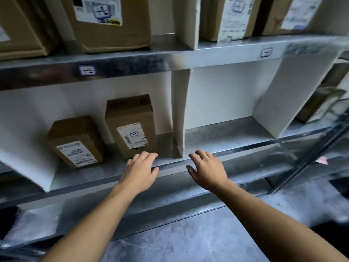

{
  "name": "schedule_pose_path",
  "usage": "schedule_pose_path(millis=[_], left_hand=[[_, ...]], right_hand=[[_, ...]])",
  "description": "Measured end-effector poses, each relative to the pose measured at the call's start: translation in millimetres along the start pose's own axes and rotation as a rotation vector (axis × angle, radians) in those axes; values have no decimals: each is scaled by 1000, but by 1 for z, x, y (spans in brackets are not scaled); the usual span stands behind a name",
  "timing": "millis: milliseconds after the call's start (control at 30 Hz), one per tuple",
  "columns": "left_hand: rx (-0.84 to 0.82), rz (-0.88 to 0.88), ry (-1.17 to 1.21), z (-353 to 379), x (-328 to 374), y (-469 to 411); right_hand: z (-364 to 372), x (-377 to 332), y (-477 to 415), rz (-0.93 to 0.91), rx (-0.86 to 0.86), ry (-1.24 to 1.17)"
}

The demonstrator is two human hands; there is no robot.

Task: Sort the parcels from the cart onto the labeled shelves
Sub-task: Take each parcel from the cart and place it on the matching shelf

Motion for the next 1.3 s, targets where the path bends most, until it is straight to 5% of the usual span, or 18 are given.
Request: schedule_pose_path(millis=[700, 1300], left_hand=[[-110, 668, 139, 96, 457, 20], [-163, 1138, 231, 159, 737, 34]], right_hand=[[-206, 325, 278, 580, -29, 410], [-301, 480, 414, 1095, -7, 504]])
Point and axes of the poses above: each hand's wrist, its own y-axis away from the middle knuckle, its own z-axis out of the palm, x = y × z, the point moved 2 cm from there along -y, towards the middle knuckle, and after that the axes turned 13 degrees about x, right-handed, at the moved point
